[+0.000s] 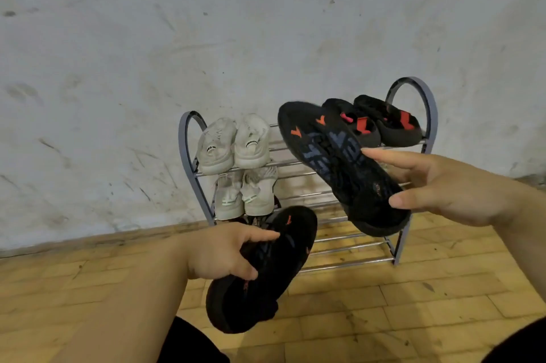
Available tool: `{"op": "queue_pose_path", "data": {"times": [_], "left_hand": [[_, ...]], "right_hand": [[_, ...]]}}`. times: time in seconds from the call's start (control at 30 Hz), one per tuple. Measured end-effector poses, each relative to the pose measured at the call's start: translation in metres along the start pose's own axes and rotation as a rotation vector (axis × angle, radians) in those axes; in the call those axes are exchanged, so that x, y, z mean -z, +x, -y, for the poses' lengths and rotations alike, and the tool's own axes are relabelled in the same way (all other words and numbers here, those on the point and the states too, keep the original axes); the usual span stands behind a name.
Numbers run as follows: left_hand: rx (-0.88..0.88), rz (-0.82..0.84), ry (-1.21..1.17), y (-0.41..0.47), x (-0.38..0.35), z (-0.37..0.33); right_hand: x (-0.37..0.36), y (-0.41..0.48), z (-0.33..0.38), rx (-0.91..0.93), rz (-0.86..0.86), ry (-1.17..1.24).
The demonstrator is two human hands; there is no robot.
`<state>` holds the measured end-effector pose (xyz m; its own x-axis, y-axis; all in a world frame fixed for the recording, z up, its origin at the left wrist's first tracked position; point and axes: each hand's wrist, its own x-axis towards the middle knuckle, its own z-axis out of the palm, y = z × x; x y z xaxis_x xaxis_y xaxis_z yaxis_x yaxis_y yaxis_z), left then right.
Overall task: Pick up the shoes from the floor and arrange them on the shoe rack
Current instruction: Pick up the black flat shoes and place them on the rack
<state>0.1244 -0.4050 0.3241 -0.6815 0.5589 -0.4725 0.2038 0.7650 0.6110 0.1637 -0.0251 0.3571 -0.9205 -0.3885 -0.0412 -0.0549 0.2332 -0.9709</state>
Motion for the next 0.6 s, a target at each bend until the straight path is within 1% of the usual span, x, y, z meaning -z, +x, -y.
{"op": "queue_pose_path", "data": {"times": [0.07,0.13,0.2,0.27,0.3,0.4,0.47,0.5,0.6], "left_hand": [[0.074,0.086,0.061,0.006,-0.004,0.004],[0.136,0.147,0.110,0.014,-0.008,0.009],[0.172,0.194,0.143,0.026,-0.012,0.012],[0.216,0.212,0.138,0.041,-0.015,0.016],[0.236,0.200,0.127,0.051,-0.018,0.018],[0.280,0.142,0.004,0.080,-0.037,0.031],[0.283,0.096,-0.086,0.102,-0.054,0.039],[0.274,0.070,-0.118,0.115,-0.062,0.038],[0.237,-0.025,-0.102,0.157,-0.082,0.030]], "right_hand": [[0.006,-0.003,-0.009,-0.100,0.149,-0.039],[0.012,-0.003,-0.017,-0.259,0.250,0.000],[0.016,0.000,-0.029,-0.434,0.321,0.062],[0.019,0.007,-0.048,-0.575,0.381,0.050],[0.019,0.011,-0.059,-0.641,0.373,0.029],[0.012,0.024,-0.092,-0.782,0.218,-0.018],[0.005,0.032,-0.118,-0.830,0.108,-0.002],[0.003,0.035,-0.132,-0.828,0.042,0.013],[-0.007,0.037,-0.173,-0.779,-0.162,0.061]]}}
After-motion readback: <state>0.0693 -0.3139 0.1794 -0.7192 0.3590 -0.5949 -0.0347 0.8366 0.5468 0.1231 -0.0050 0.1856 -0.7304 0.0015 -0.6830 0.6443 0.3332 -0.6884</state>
